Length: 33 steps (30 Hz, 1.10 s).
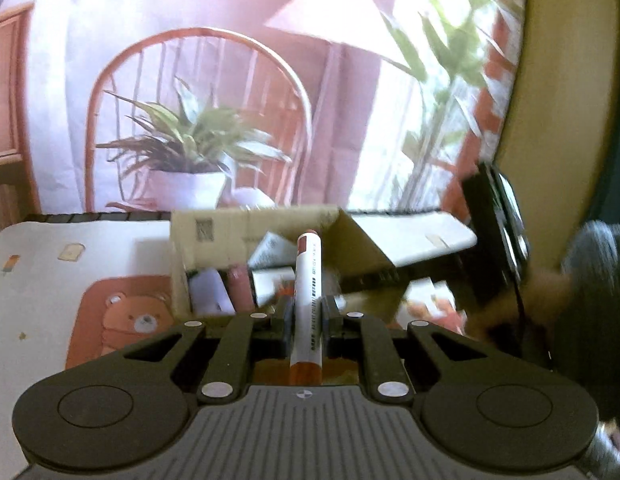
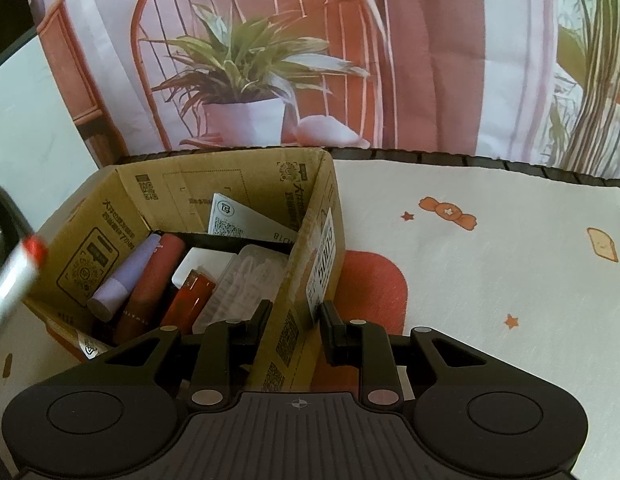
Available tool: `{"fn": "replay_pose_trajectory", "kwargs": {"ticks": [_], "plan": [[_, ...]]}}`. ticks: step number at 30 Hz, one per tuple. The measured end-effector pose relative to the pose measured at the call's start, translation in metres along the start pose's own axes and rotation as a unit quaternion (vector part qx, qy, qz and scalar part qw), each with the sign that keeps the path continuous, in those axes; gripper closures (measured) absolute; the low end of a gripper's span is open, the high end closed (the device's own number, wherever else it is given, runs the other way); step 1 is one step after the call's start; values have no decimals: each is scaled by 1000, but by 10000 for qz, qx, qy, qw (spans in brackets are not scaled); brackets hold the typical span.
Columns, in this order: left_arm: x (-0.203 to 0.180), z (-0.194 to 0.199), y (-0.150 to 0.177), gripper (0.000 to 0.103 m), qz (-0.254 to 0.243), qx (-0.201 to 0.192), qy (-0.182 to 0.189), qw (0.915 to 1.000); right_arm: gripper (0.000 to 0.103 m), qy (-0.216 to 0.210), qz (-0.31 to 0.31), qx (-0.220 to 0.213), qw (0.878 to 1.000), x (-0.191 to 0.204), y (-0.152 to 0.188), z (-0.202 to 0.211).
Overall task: Organize rigid objects
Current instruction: 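Lift the white marker with the left gripper and carry it over the box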
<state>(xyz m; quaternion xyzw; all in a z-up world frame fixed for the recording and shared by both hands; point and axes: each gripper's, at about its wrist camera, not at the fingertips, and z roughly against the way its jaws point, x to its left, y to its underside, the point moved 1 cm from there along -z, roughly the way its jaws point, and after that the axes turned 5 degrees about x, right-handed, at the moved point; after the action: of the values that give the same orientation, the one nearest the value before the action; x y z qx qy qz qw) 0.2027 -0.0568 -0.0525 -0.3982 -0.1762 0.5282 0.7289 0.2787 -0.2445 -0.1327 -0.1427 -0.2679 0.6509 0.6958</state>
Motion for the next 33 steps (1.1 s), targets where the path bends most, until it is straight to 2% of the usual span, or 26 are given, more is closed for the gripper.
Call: {"fn": "replay_pose_trajectory", "kwargs": {"ticks": [5, 10, 14, 21, 30, 33], "plan": [[12, -11, -24, 87, 325, -5, -190, 9993, 80, 7, -16, -6, 10000, 2, 2, 0], [23, -38, -42, 87, 579, 218, -297, 9976, 80, 13, 0, -18, 10000, 2, 2, 1], [22, -61, -52, 87, 360, 298, -499, 9977, 80, 0, -25, -26, 10000, 2, 3, 1], [21, -97, -49, 87, -83, 746, -520, 9958, 79, -38, -70, -41, 10000, 1, 5, 2], [35, -123, -47, 87, -91, 1220, -379, 9918, 78, -94, -141, -41, 9998, -1, 5, 1], [37, -124, -47, 87, -113, 1254, -361, 9914, 78, -101, -153, -41, 9998, -1, 5, 1]]}}
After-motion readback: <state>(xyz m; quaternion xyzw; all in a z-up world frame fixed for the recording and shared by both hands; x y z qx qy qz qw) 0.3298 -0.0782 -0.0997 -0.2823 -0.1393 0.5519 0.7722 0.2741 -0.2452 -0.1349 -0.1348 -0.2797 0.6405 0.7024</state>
